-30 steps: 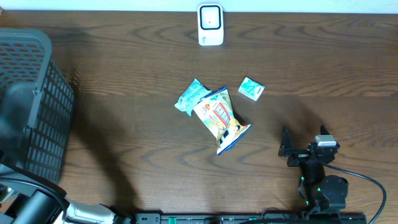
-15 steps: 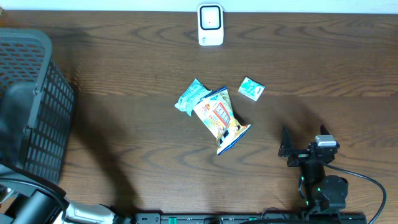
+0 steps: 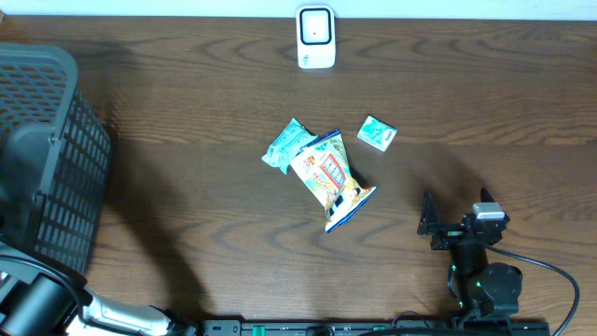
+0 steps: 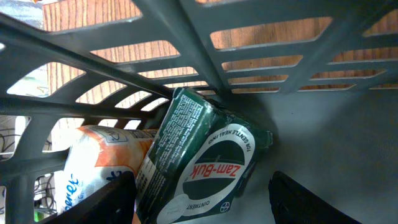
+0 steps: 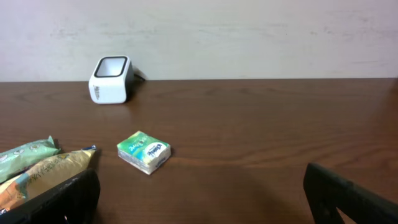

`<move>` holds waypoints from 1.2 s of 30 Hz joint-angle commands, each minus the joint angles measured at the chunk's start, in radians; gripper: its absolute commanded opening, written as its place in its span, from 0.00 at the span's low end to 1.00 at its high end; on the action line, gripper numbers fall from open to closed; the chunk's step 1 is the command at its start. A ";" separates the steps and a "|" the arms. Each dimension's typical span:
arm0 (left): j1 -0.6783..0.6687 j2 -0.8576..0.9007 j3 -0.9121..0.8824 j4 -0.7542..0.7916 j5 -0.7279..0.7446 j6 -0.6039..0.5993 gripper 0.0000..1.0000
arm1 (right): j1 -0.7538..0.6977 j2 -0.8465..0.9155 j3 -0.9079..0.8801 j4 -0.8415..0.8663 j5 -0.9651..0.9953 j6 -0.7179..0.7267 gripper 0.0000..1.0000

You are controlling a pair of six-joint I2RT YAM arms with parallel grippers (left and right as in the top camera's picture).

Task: Scan the item barcode
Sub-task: 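Lower the left gripper into the basket toward the dark green Zam-Buk box, then grasp the dark green Zam-Buk box with the left gripper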

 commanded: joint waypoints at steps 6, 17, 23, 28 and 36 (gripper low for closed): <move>0.005 0.008 -0.006 0.027 0.270 0.117 0.55 | 0.010 -0.002 -0.002 -0.004 0.004 -0.011 0.99; -0.006 -0.042 -0.006 0.025 0.509 0.147 0.52 | 0.010 -0.002 -0.002 -0.004 0.004 -0.011 0.99; -0.004 -0.041 -0.006 -0.035 0.173 0.066 0.74 | 0.010 -0.002 -0.002 -0.004 0.004 -0.011 0.99; -0.001 -0.025 -0.006 -0.034 0.157 -0.031 0.89 | 0.010 -0.002 -0.002 -0.004 0.004 -0.011 0.99; -0.001 0.072 -0.006 0.013 0.219 -0.038 0.90 | 0.010 -0.002 -0.002 -0.004 0.004 -0.011 0.99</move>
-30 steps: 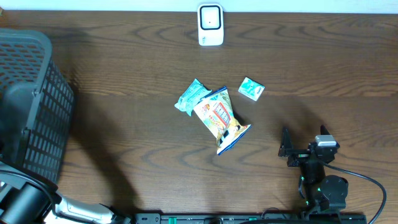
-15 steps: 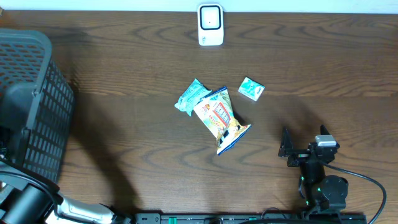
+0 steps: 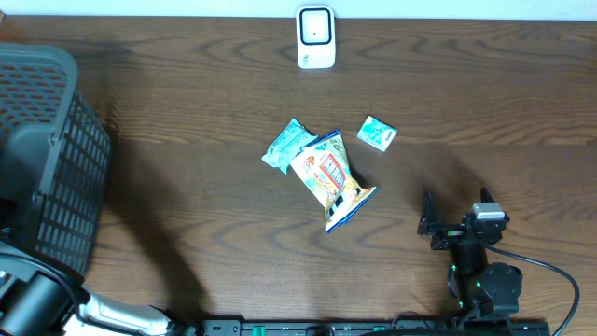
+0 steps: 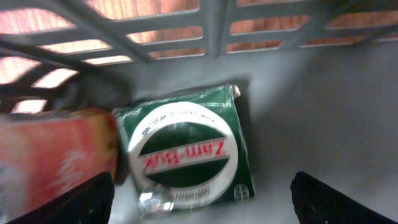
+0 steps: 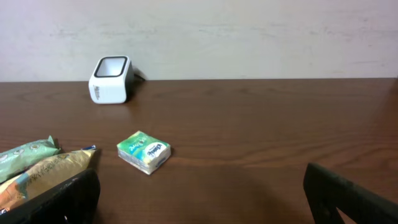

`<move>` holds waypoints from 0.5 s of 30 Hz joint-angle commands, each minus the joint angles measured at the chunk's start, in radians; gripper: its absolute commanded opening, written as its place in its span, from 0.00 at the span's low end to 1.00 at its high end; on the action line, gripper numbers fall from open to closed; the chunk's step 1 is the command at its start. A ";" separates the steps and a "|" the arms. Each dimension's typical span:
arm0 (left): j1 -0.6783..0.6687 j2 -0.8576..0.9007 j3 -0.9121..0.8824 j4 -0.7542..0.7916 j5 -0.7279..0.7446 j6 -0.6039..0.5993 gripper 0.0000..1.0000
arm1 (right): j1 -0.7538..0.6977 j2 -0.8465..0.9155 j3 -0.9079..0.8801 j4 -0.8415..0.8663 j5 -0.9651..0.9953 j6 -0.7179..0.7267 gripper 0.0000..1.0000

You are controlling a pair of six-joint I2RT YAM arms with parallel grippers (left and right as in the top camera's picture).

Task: Scan the item barcode
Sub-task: 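Grasp the dark green Zam-Buk box with the left gripper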

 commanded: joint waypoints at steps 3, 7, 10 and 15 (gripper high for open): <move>0.001 0.047 -0.006 0.061 0.024 -0.014 0.90 | 0.010 -0.002 -0.002 -0.005 0.004 -0.011 0.99; 0.001 0.047 -0.006 0.105 0.077 -0.014 0.90 | 0.010 -0.002 -0.002 -0.005 0.004 -0.011 0.99; 0.002 0.048 -0.006 0.110 0.075 -0.014 0.90 | 0.010 -0.002 -0.002 -0.005 0.004 -0.011 0.99; 0.003 0.048 -0.006 0.115 0.085 -0.007 0.90 | 0.010 -0.002 -0.002 -0.005 0.004 -0.011 0.99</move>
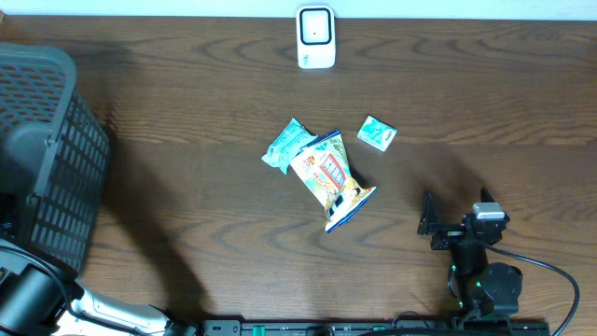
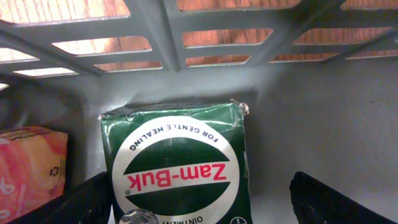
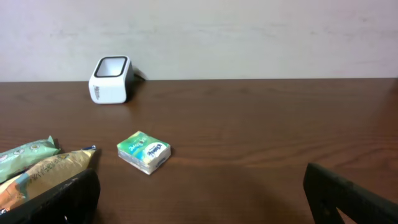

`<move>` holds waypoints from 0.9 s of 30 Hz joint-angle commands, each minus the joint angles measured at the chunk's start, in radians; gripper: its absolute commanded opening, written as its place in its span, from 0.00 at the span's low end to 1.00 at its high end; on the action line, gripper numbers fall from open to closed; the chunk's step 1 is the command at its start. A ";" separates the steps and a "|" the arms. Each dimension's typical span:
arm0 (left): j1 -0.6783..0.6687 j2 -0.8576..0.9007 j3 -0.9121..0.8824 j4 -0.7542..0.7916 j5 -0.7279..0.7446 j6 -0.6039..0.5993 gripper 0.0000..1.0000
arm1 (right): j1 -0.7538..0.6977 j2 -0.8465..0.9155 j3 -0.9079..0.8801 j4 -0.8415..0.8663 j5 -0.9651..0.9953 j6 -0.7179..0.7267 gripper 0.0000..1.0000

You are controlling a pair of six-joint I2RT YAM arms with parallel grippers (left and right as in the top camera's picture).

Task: Scan the item barcode
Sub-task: 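Grasp the dark green Zam-Buk box with the left gripper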

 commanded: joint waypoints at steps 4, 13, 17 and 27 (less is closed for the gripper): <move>0.003 0.006 -0.002 0.008 0.087 0.055 0.89 | 0.010 -0.002 -0.002 -0.005 0.004 -0.011 0.99; 0.003 0.006 -0.002 0.055 0.033 0.055 0.89 | 0.010 -0.002 -0.002 -0.005 0.004 -0.011 0.99; 0.003 0.006 -0.002 0.112 0.006 0.054 0.90 | 0.010 -0.002 -0.002 -0.005 0.004 -0.011 0.99; 0.003 0.013 -0.002 0.151 0.006 0.055 0.90 | 0.010 -0.002 -0.002 -0.005 0.004 -0.011 0.99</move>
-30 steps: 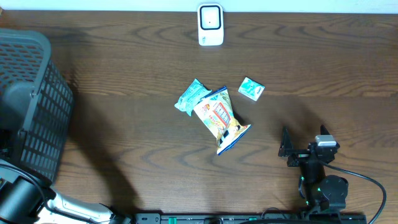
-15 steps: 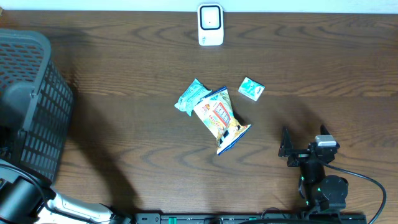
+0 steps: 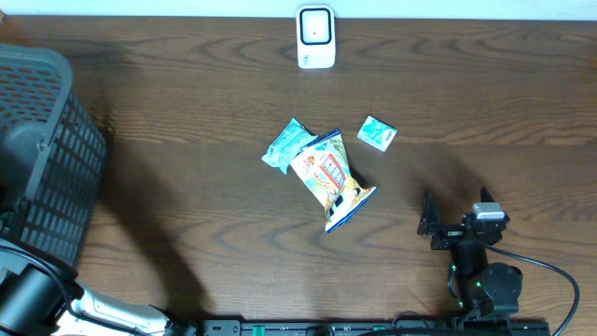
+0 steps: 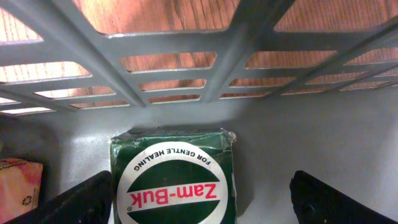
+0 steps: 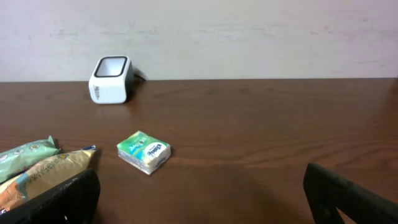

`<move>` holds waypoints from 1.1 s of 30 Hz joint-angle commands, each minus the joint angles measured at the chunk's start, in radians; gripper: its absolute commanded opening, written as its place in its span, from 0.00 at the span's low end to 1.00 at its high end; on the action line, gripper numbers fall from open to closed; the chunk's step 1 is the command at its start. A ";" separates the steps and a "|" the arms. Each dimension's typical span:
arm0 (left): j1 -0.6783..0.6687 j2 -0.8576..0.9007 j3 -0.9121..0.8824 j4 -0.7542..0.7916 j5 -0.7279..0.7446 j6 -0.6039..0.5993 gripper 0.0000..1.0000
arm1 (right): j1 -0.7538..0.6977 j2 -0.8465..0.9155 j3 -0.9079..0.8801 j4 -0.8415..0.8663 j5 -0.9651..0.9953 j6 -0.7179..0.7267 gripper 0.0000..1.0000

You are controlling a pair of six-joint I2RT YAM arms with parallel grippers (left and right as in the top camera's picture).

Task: Scan the item barcode
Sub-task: 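Grasp the dark green Zam-Buk box with the left gripper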

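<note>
My left gripper [image 4: 199,208] is down inside the grey basket [image 4: 186,43], open, with a finger at each lower corner of the left wrist view. A green Zam-Buk box [image 4: 171,180] lies flat on the basket floor between the fingers, nearer the left finger, untouched as far as shows. In the overhead view the arm hides that gripper. The white scanner [image 3: 315,37] stands at the table's far edge. My right gripper [image 5: 202,199] rests open, low over the table at the front right, with nothing between its fingers.
A yellow snack bag [image 3: 331,177], a teal packet [image 3: 287,143] and a small green tissue pack [image 3: 377,133] lie mid-table. The basket [image 3: 47,159] fills the left edge. A pink-orange pack [image 4: 18,180] lies left of the green box.
In the left wrist view the green box sits lower and more of the basket wall shows above it. The left gripper remains open. The right arm and the table items have not moved.
At first the green box leaned tilted against a white-and-orange pack between my open left fingers in the basket. Then it lay flat beside that pack, and it stayed flat in the two later views. The right arm stayed still throughout.
</note>
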 commanded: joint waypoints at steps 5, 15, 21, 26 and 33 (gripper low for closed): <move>0.003 -0.003 0.000 -0.011 -0.028 0.017 0.90 | 0.010 -0.002 -0.002 -0.004 0.005 -0.011 0.99; -0.045 -0.133 0.000 -0.031 -0.032 0.017 0.90 | 0.010 -0.002 -0.002 -0.004 0.005 -0.011 0.99; -0.083 -0.111 -0.012 -0.038 -0.272 0.017 0.89 | 0.010 -0.002 -0.002 -0.004 0.005 -0.011 0.99; -0.083 -0.071 -0.018 -0.004 -0.271 0.013 0.90 | 0.010 -0.002 -0.002 -0.004 0.005 -0.011 0.99; -0.083 -0.010 -0.021 0.015 -0.233 0.012 0.90 | 0.010 -0.002 -0.002 -0.004 0.005 -0.011 0.99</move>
